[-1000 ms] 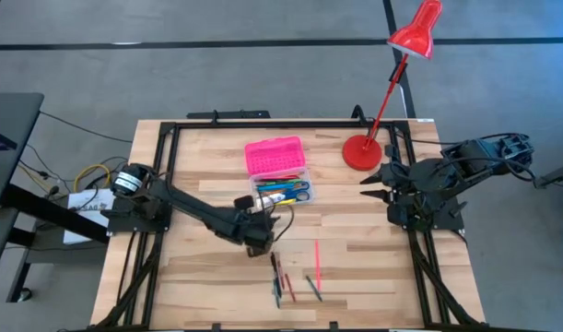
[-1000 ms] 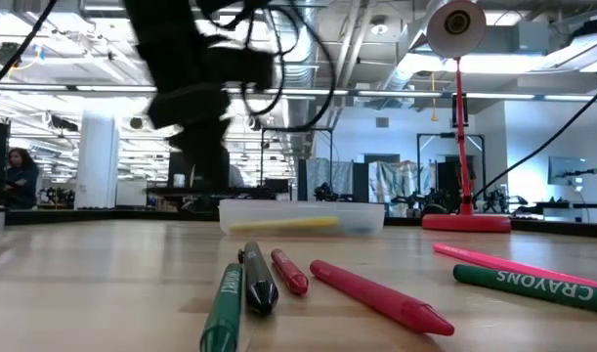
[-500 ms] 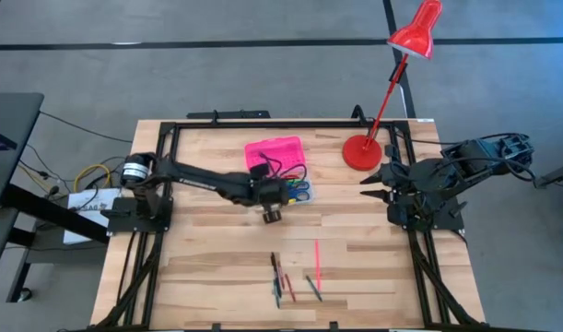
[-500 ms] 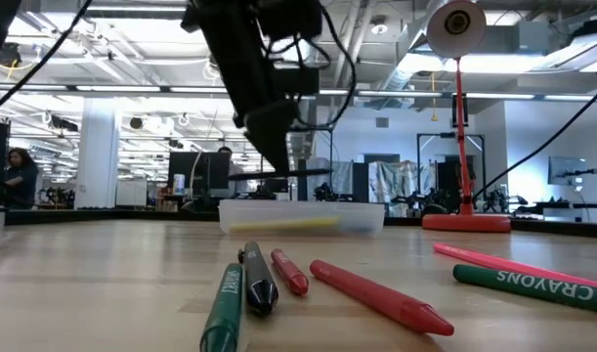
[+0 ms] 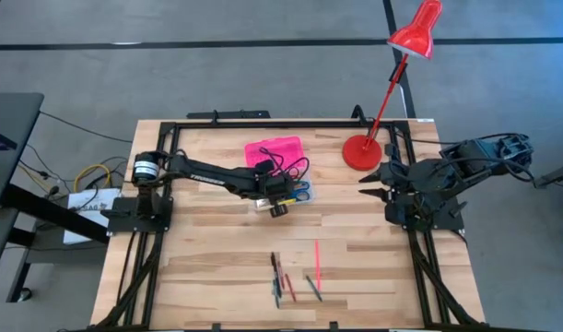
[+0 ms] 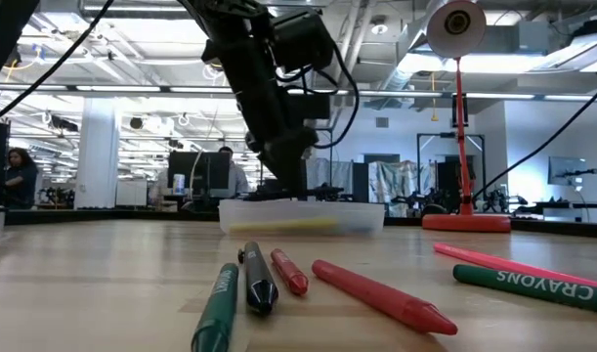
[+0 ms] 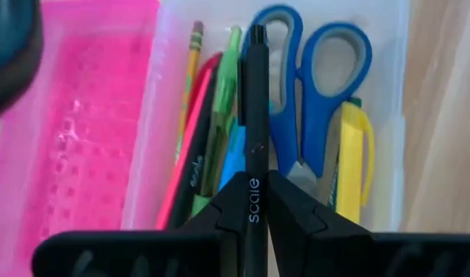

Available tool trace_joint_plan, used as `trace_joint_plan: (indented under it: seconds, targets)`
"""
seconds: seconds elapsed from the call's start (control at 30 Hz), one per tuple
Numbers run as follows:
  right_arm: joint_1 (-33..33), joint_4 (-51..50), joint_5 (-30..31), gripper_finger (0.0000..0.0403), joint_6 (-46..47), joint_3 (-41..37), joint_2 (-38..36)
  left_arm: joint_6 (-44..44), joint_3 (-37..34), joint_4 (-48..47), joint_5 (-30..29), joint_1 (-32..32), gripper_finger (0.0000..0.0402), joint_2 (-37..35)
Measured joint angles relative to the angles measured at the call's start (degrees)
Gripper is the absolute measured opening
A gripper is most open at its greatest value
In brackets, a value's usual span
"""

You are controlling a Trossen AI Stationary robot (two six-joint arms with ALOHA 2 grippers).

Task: Pick & place school supplies into a supply box
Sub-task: Put the black pen into the pink supply box, then put the pink pencil into the pink supply box

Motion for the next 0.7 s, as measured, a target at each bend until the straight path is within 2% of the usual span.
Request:
trace_joint_plan:
  seconds: [0.13,0.4,0.47,0.57,0.7]
  targets:
    - [0.0,-0.01,-0.03,0.0108,0.0,-0.02,0.28,-0.22,0.0,-0.14,-3.77,0.02,0.0038,0.07]
    - [0.0,-0.24,-0.04,0.0108,0.47,0.0,1.24,-2.22,0.0,-0.15,-3.77,0.01,0.0091,0.07]
    - [0.0,-0.76,-0.04,0.0108,0.7,-0.02,1.71,-3.22,0.0,-0.17,-2.79,0.0,0.0106,0.04]
    - [-0.13,-1.03,-0.04,0.0108,1.05,0.02,3.12,-3.72,0.0,-1.01,2.14,0.02,0.0124,-0.55]
    - [-0.13,-1.1,-0.31,0.0108,-0.19,0.0,6.62,-4.43,0.02,-3.74,6.11,-1.24,0.0133,-3.4]
